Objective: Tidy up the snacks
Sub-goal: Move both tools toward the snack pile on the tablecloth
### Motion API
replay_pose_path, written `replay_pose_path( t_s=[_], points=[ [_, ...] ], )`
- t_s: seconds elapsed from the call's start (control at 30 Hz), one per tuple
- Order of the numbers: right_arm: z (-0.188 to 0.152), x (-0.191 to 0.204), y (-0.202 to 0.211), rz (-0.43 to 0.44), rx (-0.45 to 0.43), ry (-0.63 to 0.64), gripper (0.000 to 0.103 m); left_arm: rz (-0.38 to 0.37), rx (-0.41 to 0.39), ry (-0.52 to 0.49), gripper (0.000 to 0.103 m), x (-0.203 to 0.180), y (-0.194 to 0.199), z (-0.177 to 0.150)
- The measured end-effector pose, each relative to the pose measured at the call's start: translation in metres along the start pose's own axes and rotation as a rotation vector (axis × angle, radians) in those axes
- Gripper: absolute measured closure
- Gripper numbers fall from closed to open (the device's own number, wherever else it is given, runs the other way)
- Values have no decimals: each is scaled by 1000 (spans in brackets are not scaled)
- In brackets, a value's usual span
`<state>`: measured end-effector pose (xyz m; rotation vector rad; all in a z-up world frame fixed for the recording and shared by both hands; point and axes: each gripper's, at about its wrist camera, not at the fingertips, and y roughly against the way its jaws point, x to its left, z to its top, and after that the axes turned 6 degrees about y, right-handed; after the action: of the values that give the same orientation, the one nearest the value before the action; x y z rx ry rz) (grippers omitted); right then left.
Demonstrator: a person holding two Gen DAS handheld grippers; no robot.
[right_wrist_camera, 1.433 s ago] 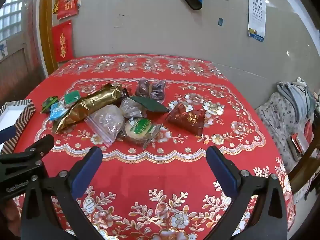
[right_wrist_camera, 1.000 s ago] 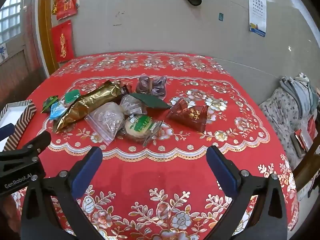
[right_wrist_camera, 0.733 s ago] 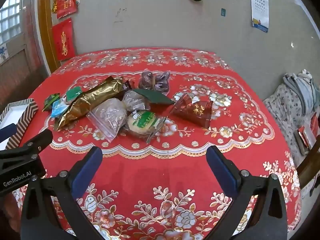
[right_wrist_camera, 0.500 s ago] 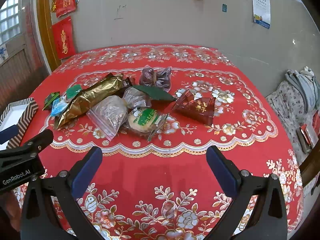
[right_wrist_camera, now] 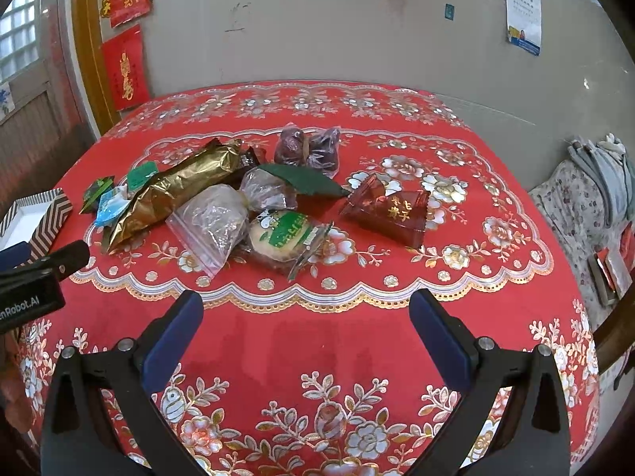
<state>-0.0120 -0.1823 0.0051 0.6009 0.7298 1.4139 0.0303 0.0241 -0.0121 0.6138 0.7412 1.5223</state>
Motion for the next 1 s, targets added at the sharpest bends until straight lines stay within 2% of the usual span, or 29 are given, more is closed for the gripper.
replay_pose_path(
  t_s=[0.27, 0.57, 0.83, 1.0],
  points=[
    [0, 1, 4, 0, -6, 3, 0, -13, -5, -17, 1, -2, 4, 1],
    [7, -1, 5, 7, -5, 19, 0, 13, -14, -33, 1, 0, 3, 15],
    [7, -1, 4, 17, -11, 31, 0, -18, 28, -34, 1, 8, -10, 32],
    [5, -6, -1, 28, 4, 11, 0, -38, 49, -87, 1, -5, -18, 40]
  ],
)
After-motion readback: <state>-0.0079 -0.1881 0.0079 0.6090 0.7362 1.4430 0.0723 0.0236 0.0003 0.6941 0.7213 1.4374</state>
